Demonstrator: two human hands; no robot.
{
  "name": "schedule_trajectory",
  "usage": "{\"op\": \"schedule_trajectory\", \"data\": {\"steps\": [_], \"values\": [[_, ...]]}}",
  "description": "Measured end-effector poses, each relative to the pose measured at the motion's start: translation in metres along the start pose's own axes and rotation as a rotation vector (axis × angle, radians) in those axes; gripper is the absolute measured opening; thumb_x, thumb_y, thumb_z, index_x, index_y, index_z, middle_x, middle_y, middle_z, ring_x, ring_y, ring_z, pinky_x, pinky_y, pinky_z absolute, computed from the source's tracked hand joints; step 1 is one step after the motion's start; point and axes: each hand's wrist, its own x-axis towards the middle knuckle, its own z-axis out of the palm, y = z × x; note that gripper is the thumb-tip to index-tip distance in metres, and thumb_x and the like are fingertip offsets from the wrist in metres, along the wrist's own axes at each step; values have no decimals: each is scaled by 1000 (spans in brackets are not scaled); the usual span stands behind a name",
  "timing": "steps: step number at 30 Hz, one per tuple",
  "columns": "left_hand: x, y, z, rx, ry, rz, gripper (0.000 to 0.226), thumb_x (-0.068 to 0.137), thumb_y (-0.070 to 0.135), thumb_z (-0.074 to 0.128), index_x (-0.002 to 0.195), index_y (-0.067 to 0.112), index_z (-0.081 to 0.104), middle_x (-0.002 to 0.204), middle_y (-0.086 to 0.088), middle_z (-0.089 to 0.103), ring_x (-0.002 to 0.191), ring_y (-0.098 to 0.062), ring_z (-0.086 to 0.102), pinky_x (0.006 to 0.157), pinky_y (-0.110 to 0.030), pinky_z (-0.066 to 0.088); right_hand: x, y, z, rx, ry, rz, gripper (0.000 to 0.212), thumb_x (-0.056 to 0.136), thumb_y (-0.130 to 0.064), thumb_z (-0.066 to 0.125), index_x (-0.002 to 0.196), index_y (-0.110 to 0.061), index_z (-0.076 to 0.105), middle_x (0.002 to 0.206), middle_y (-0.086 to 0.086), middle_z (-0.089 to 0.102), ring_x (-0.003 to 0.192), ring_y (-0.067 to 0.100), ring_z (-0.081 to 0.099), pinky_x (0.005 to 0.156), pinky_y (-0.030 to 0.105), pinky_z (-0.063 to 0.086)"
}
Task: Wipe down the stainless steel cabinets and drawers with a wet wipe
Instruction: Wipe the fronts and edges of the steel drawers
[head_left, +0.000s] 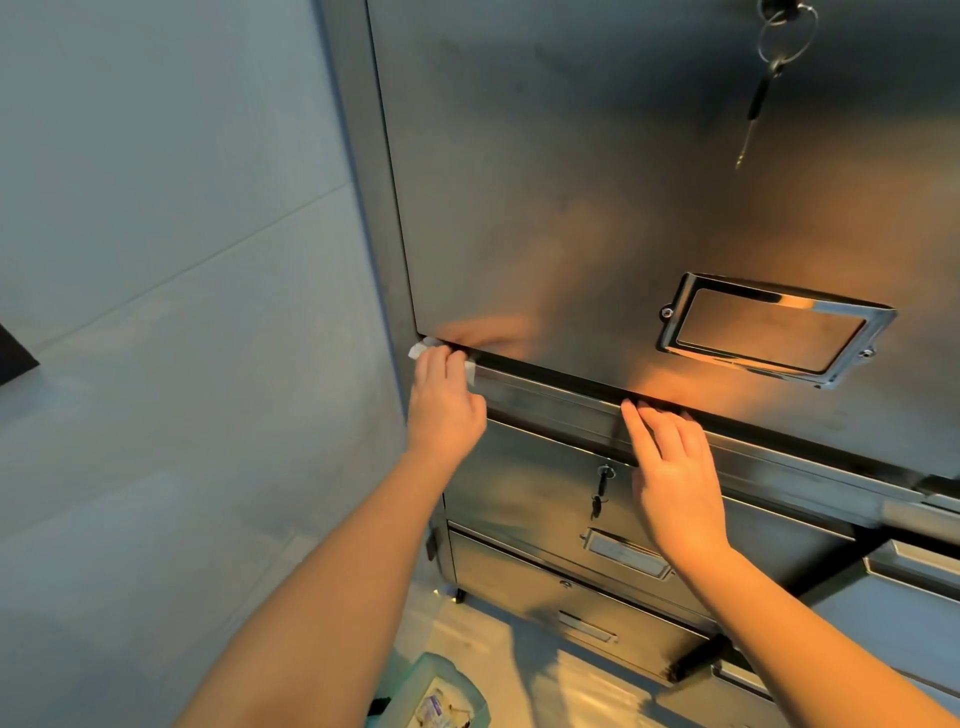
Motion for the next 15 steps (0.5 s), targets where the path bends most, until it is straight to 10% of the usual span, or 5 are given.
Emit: {"op": "schedule_trajectory", "data": {"steps": [15], "values": [[-56, 105, 42, -132, -83, 247, 53, 77, 1, 60, 130, -1, 56, 132, -15, 55, 129, -31, 45, 110, -46, 40, -20, 32, -39, 155, -58, 44, 73, 67, 15, 71, 136, 2, 52, 132, 19, 56, 123, 39, 53, 103, 50, 45]]}}
